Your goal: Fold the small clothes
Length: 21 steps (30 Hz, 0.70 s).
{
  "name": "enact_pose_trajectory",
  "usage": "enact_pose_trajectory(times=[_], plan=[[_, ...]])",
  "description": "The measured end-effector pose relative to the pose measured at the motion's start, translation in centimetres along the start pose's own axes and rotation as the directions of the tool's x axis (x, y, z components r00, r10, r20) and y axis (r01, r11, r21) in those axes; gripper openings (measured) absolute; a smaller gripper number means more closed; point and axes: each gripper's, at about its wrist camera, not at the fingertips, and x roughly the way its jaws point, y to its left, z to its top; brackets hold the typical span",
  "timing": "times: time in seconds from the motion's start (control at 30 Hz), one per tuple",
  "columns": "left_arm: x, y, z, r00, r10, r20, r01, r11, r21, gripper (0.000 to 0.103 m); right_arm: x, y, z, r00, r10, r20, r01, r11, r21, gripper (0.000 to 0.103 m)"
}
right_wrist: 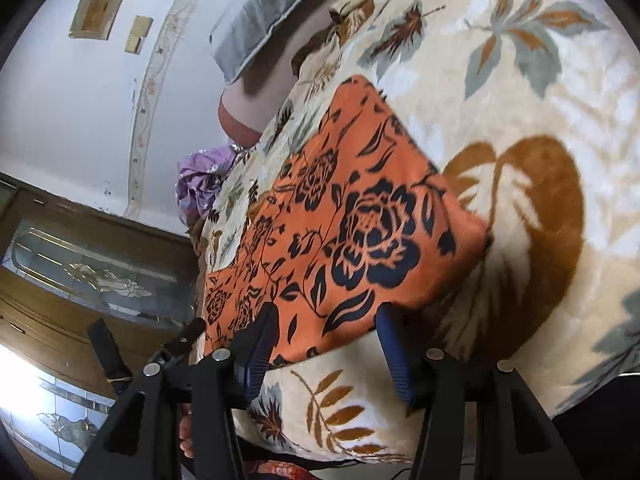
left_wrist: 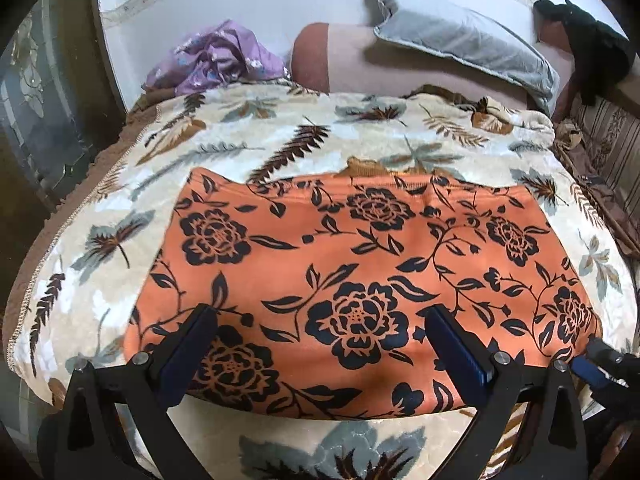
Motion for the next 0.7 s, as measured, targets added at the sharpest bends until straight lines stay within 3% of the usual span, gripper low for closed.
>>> enact_pose_trajectory(times=[0.3, 0.7], plan=[[-0.5, 0.7, 0.2, 1.000, -0.008, 0.017, 0.009, 1.000, -0.025, 0.103, 2.0, -1.7, -0.6, 0.999, 0.031, -0.043, -0.025, 0.992, 0.127, 0.061], [1.5, 2.2, 0.1, 1.000, 0.014, -0.013, -0.015, 0.999, -0.047, 0.103, 3.1, -2.5, 0.4, 0.998, 0.069, 0.010, -0.070, 0.977, 0.202, 0.061]])
